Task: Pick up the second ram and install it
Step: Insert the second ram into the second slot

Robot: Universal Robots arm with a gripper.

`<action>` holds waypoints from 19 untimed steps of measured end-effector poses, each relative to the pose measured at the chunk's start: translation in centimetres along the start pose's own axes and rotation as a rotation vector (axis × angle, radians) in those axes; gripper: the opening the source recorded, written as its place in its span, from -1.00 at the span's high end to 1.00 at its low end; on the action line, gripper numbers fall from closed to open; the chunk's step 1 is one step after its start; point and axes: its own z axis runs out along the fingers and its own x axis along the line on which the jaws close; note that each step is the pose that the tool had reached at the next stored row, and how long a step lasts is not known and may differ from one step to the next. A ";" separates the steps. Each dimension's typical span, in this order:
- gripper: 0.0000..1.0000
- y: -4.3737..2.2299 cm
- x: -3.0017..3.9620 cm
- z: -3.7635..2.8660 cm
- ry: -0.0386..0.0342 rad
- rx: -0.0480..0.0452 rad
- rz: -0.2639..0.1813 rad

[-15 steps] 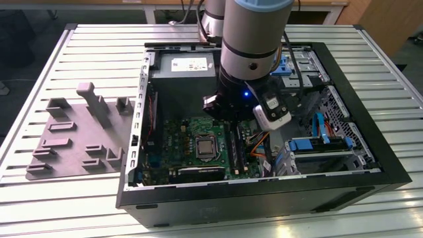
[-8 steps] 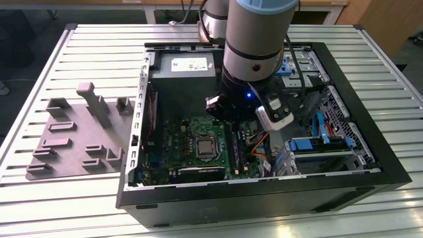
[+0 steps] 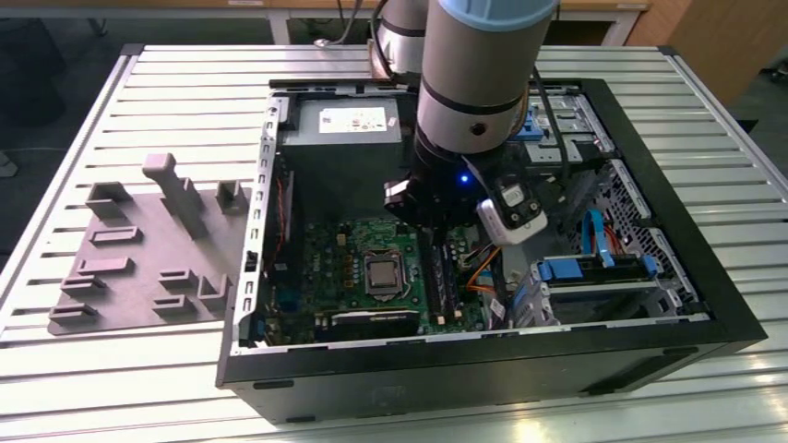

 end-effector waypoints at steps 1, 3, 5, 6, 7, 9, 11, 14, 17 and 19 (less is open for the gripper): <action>0.76 0.00 0.00 0.08 0.0001 -0.0014 -0.002; 0.76 -0.01 0.00 0.23 0.0002 -0.0038 -0.004; 0.76 -0.02 0.01 0.35 0.0000 -0.0071 -0.007; 0.76 -0.02 0.01 0.43 -0.0002 -0.0093 -0.008; 0.76 -0.02 0.01 0.51 -0.0004 -0.0116 -0.009; 0.76 -0.03 0.01 0.70 -0.0014 -0.0157 -0.011; 0.76 -0.04 0.01 0.87 -0.0030 -0.0185 -0.014; 0.76 -0.05 0.04 1.05 -0.0048 -0.0201 -0.018; 0.76 -0.05 0.04 1.17 -0.0055 -0.0204 -0.019; 0.76 -0.06 0.05 1.28 -0.0060 -0.0205 -0.020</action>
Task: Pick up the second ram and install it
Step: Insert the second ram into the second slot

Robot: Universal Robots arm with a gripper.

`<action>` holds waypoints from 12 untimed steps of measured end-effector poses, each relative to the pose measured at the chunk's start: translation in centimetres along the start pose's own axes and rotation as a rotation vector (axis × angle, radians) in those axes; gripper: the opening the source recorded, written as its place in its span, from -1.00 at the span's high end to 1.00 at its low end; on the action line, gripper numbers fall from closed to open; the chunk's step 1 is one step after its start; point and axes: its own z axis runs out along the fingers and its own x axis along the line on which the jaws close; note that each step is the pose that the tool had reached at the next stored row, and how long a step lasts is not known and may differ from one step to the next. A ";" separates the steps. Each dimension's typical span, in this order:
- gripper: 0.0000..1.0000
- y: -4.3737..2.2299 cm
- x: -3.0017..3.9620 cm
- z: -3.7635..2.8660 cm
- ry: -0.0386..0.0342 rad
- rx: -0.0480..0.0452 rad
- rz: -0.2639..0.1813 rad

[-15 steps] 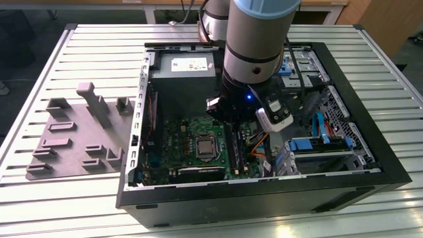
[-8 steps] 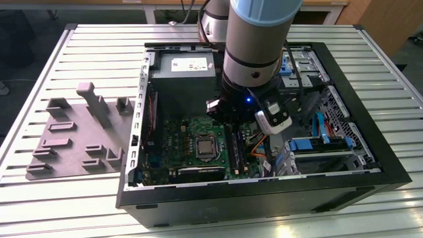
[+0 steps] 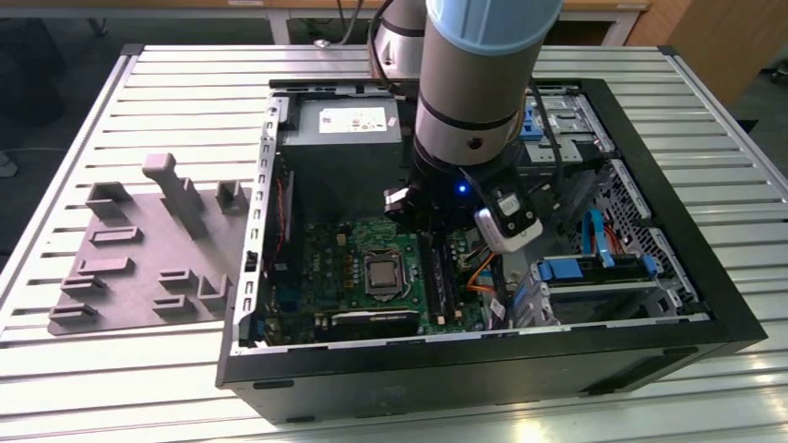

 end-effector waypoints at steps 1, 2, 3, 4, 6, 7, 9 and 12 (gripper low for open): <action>0.76 -0.01 0.00 0.06 -0.0003 -0.0003 -0.001; 0.76 -0.01 0.00 0.12 -0.0006 -0.0009 -0.001; 0.76 -0.02 0.01 0.18 -0.0009 -0.0018 -0.002; 0.76 -0.02 0.01 0.21 -0.0011 -0.0023 -0.002; 0.76 -0.02 0.01 0.29 -0.0015 -0.0033 -0.003; 0.76 -0.02 0.01 0.32 -0.0015 -0.0035 -0.003; 0.76 -0.03 0.02 0.41 -0.0016 -0.0036 -0.004; 0.76 -0.04 0.02 0.55 -0.0016 -0.0035 -0.004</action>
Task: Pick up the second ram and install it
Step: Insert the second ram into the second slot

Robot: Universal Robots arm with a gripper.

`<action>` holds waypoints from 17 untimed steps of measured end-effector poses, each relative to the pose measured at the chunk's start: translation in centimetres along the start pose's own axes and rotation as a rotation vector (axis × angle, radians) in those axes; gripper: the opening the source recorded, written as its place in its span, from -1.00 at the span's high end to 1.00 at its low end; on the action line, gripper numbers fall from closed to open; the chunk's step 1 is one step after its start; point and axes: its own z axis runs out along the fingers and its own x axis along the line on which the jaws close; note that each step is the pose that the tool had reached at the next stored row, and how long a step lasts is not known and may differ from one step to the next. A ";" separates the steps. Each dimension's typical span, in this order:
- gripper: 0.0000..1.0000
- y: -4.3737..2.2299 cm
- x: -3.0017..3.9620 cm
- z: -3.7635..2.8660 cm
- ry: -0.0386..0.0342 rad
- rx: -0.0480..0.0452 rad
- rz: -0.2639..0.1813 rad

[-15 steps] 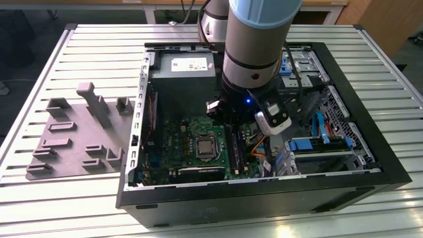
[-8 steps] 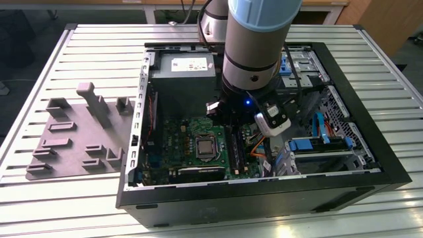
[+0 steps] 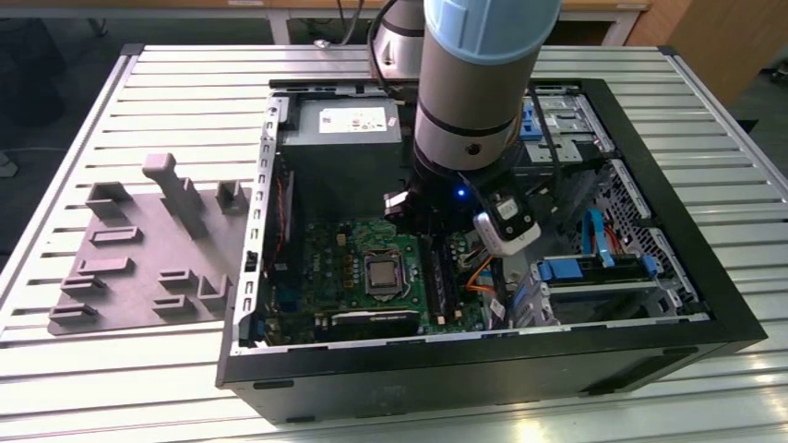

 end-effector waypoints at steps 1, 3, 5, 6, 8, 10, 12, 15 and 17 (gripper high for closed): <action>0.76 0.00 0.00 0.05 0.0000 0.0000 0.000; 0.76 -0.01 0.01 0.12 0.0000 0.0001 0.000; 0.76 -0.01 0.01 0.17 0.0001 0.0002 0.000; 0.76 -0.01 0.00 0.19 0.0000 0.0001 0.000; 0.76 -0.02 0.01 0.24 0.0000 0.0000 0.000; 0.76 -0.02 0.01 0.29 0.0000 0.0000 0.000; 0.76 -0.02 0.01 0.30 0.0001 0.0002 0.000; 0.76 -0.02 0.01 0.31 0.0001 0.0001 0.000; 0.76 -0.02 0.01 0.36 -0.0001 -0.0003 0.000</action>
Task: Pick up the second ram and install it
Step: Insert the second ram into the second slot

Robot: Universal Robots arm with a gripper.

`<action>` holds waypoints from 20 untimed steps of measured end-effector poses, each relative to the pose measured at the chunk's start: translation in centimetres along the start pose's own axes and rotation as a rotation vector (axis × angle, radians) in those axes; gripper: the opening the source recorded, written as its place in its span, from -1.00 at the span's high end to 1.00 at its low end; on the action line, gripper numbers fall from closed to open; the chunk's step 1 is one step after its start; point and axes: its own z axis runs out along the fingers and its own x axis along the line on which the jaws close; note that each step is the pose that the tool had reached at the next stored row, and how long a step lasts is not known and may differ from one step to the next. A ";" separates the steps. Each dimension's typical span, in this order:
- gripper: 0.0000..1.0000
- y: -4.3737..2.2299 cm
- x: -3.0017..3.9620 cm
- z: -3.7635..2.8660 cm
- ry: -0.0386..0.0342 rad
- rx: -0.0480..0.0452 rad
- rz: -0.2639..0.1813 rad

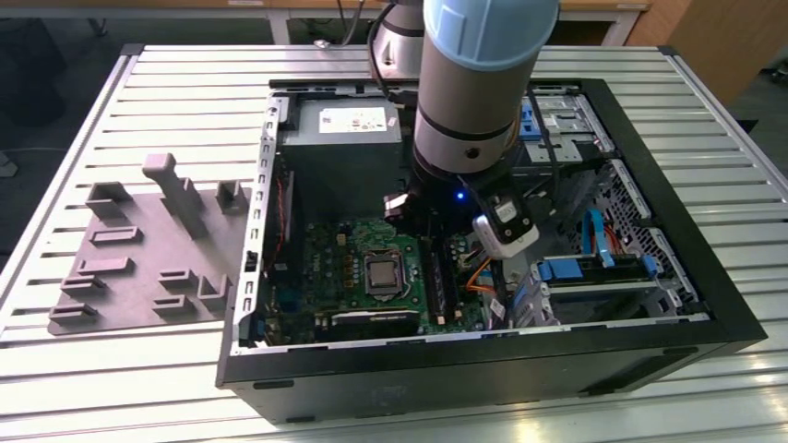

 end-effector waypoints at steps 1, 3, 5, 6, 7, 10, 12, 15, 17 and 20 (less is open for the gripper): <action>0.76 0.00 0.00 0.05 0.0000 -0.0001 0.000; 0.76 -0.01 0.00 0.12 0.0001 0.0003 0.000; 0.76 -0.02 0.01 0.21 0.0001 0.0003 0.000; 0.76 -0.02 0.01 0.25 0.0001 0.0003 0.000; 0.76 -0.02 0.01 0.29 0.0001 0.0004 0.000; 0.76 -0.03 0.01 0.39 0.0002 0.0004 0.000; 0.76 -0.03 0.01 0.43 0.0001 0.0004 0.000; 0.76 -0.04 0.01 0.48 0.0001 0.0001 0.000; 0.76 -0.04 0.01 0.49 0.0002 0.0002 0.000; 0.76 -0.04 0.01 0.52 0.0001 0.0000 0.000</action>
